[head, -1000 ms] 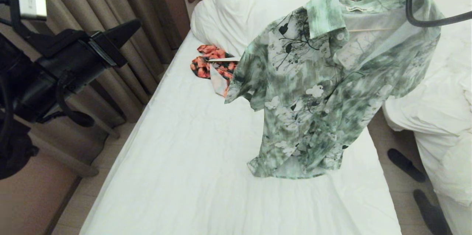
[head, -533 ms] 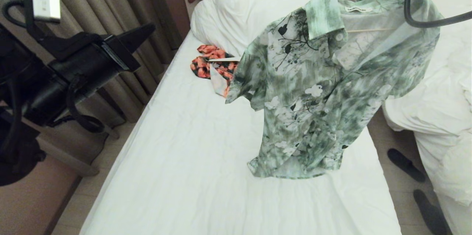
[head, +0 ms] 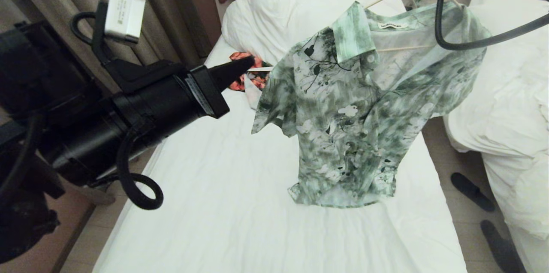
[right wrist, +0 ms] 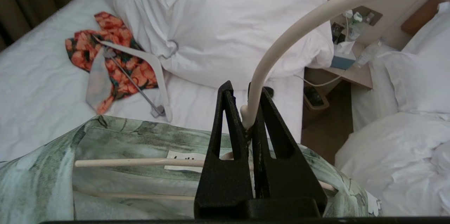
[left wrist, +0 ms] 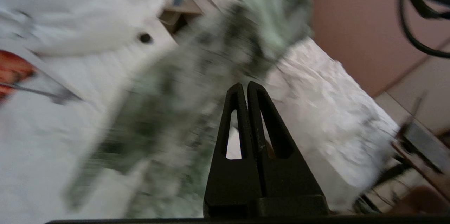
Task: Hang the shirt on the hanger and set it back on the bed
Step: Take the clothes hanger out of the clothes
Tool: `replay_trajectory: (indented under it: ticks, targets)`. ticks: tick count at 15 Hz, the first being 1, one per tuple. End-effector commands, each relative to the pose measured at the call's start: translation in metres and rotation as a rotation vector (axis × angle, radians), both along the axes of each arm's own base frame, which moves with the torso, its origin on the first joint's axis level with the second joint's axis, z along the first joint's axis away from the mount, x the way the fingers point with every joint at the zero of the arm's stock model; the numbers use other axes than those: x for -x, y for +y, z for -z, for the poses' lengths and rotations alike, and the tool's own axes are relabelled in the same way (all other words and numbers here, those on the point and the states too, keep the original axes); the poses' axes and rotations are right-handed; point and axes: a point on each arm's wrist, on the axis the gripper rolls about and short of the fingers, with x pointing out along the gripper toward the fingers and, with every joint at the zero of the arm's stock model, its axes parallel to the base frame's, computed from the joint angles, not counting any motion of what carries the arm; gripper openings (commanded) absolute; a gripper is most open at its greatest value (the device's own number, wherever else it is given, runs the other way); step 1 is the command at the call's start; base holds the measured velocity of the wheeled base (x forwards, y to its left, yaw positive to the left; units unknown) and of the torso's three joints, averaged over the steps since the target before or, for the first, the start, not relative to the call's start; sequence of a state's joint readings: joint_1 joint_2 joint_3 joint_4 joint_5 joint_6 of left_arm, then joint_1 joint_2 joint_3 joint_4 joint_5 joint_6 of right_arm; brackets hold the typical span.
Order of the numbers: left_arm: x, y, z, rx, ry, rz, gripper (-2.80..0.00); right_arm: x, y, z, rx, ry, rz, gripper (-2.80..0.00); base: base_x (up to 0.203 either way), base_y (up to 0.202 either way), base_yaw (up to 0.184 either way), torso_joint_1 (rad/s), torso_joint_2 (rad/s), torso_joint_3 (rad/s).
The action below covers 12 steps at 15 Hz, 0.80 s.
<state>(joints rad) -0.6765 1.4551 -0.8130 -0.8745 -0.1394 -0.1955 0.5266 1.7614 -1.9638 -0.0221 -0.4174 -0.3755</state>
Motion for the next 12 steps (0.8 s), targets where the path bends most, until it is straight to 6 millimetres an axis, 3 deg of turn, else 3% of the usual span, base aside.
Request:
replay_trajectory:
  ticks: [1, 5, 8, 9, 12]
  targets:
    - [0.018, -0.029, 0.007, -0.01, 0.038, 0.066, -2.8, -0.005, 0.007, 0.005, 0.003, 0.005, -0.007, -2.8, 0.0, 0.0, 0.0, 0.0, 0.0, 0.0]
    - [0.024, -0.103, 0.068, -0.134, 0.17, 0.014, -2.8, -0.005, 0.011, 0.007, -0.044, 0.016, -0.017, -2.8, 0.0, 0.0, 0.0, 0.0, 0.0, 0.0]
    - [0.024, -0.111, 0.07, -0.114, 0.16, -0.037, -2.8, -0.003, 0.02, 0.012, -0.075, 0.042, -0.027, -2.8, 0.0, 0.0, 0.0, 0.0, 0.0, 0.0]
    - [0.024, -0.111, 0.067, -0.102, 0.156, -0.058, 0.0, -0.002, 0.026, 0.018, -0.074, 0.06, -0.042, -2.8, 0.0, 0.0, 0.0, 0.0, 0.0, 0.0]
    - [0.023, -0.111, 0.058, -0.069, 0.145, -0.088, 0.0, -0.001, 0.042, 0.029, -0.097, 0.097, -0.085, -2.8, 0.0, 0.0, 0.0, 0.0, 0.0, 0.0]
